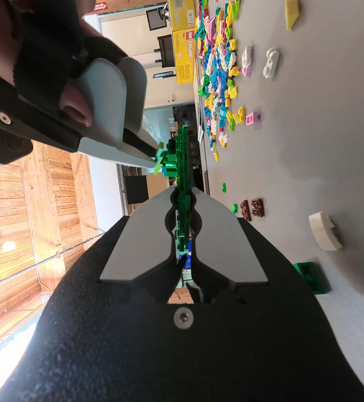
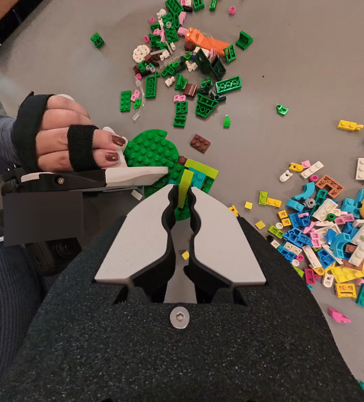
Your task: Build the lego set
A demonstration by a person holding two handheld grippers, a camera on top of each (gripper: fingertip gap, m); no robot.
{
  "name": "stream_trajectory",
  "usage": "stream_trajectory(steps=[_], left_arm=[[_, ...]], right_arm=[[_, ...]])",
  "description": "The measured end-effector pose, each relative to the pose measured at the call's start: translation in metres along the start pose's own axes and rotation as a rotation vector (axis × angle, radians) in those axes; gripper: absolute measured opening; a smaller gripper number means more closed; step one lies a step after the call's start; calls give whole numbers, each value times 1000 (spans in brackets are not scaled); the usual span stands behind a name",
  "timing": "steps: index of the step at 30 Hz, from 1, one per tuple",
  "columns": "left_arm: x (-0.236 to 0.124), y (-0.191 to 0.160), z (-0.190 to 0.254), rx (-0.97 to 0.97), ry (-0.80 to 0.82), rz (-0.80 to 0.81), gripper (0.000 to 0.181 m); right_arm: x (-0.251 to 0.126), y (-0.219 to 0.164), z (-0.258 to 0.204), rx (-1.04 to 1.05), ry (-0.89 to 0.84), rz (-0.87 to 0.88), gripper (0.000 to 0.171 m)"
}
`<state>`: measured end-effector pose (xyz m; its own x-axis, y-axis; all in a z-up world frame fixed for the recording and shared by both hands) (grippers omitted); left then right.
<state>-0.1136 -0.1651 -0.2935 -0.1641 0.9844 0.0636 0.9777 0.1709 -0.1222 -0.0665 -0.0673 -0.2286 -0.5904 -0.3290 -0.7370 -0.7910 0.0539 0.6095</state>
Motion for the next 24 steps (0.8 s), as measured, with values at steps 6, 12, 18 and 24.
stream_trajectory(steps=[6,12,18,24], left_arm=[[0,0,0,-1,-2,-1,7],[0,0,1,-8,-6,1,7],[2,-4,1,-11,-15,-14,8],[1,-4,1,-15,-22,4,7]], right_arm=[[1,2,1,-4,-13,-34,8],[0,5,2,-11,-17,-40,8],[-15,-6,10,-18,-104,-66,7],[-8,-84,20,54,-128,-440,7]])
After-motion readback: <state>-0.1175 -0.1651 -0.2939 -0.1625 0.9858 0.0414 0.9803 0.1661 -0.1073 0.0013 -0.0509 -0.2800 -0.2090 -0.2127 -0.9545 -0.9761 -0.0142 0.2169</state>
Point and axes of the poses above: each gripper's, where its closed fingertips meet, x out along the fingers, y out of its top, z = x × y across the jaws, the point moved 7 cm from there along -x, back along the fingers, and after that the axes turned 5 degrees about y, right-handed, at the moved point
